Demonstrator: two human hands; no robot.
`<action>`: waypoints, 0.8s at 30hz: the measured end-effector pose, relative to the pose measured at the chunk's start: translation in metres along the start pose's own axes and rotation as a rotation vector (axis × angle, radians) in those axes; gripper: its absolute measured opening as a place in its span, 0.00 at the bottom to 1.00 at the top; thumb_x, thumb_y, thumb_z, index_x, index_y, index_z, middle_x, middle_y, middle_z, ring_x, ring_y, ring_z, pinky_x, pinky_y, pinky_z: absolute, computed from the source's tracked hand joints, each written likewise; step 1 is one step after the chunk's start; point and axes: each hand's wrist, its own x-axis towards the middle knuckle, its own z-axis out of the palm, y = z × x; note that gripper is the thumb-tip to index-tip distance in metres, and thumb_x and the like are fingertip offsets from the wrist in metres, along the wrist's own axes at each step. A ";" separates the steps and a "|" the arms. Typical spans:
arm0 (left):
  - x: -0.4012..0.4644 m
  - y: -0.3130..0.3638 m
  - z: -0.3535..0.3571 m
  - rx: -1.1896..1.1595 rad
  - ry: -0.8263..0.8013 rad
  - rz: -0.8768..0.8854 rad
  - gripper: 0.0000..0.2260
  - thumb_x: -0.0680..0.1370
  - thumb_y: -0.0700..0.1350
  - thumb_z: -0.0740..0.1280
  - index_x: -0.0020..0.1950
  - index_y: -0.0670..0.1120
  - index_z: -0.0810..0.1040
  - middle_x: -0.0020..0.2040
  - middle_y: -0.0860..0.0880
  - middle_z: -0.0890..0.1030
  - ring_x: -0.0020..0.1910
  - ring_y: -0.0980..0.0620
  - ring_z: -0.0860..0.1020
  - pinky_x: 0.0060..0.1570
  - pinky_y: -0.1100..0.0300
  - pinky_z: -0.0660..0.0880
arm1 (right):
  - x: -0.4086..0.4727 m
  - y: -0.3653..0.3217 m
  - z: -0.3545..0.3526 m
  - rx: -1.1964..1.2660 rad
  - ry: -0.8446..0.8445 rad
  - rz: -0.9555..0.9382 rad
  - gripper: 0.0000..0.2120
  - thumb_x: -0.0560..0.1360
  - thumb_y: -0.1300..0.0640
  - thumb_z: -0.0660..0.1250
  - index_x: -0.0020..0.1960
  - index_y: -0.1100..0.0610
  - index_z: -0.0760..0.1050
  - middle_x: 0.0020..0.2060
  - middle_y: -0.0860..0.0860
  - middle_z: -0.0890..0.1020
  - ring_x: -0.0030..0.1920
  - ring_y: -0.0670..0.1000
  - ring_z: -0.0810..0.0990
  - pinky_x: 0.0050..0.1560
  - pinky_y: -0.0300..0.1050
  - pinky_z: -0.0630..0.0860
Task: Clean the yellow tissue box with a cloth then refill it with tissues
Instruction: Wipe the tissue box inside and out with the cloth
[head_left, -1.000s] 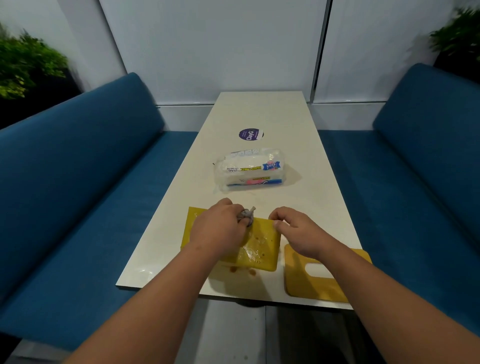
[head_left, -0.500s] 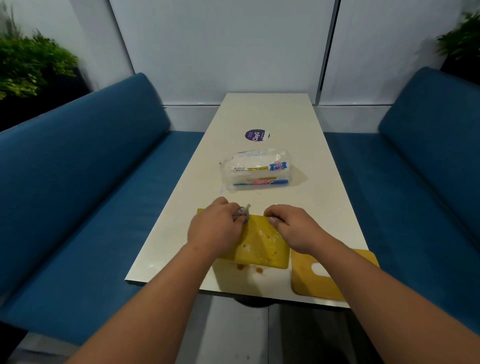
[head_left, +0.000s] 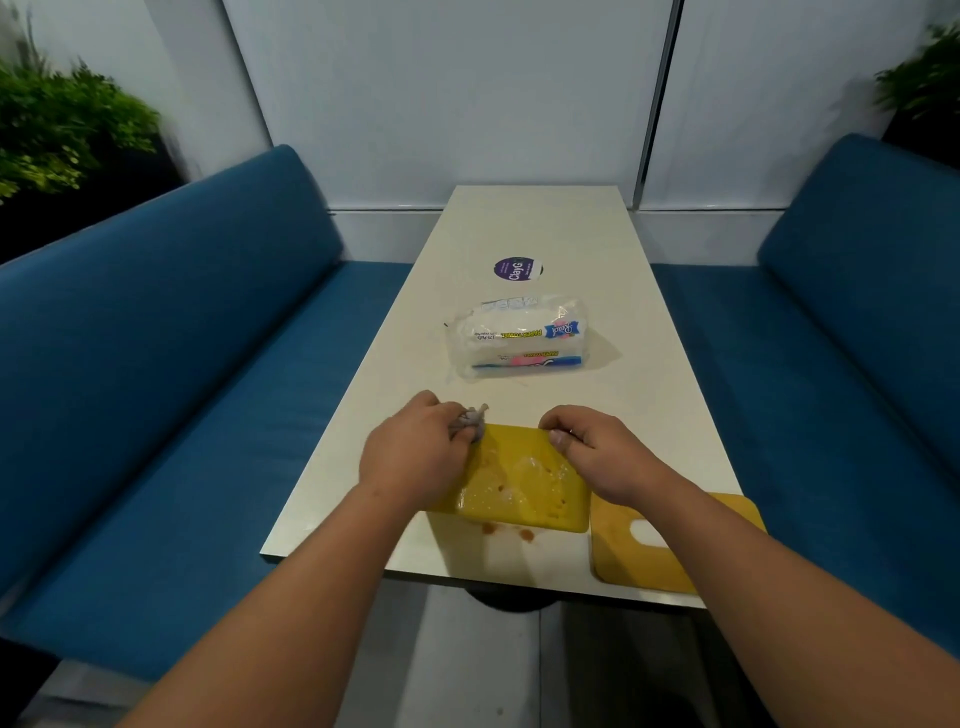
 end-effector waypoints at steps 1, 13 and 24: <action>0.000 -0.011 -0.005 0.004 0.008 -0.044 0.13 0.79 0.58 0.58 0.55 0.56 0.79 0.47 0.54 0.73 0.44 0.50 0.76 0.42 0.55 0.75 | 0.000 0.000 0.000 0.005 -0.001 -0.001 0.09 0.82 0.56 0.58 0.59 0.50 0.75 0.52 0.46 0.76 0.53 0.48 0.73 0.49 0.40 0.70; -0.014 -0.024 -0.008 -0.085 0.071 -0.052 0.14 0.79 0.57 0.60 0.61 0.54 0.78 0.49 0.54 0.74 0.45 0.50 0.74 0.43 0.55 0.76 | -0.001 -0.001 0.001 0.010 0.014 -0.022 0.10 0.82 0.57 0.58 0.59 0.52 0.75 0.52 0.46 0.76 0.53 0.47 0.73 0.47 0.38 0.69; -0.006 -0.012 0.000 -0.046 0.045 -0.011 0.14 0.80 0.58 0.58 0.58 0.55 0.78 0.50 0.54 0.74 0.44 0.50 0.76 0.43 0.55 0.76 | -0.001 0.001 0.001 0.021 -0.003 -0.005 0.10 0.82 0.56 0.58 0.60 0.51 0.75 0.54 0.47 0.75 0.55 0.48 0.72 0.53 0.41 0.68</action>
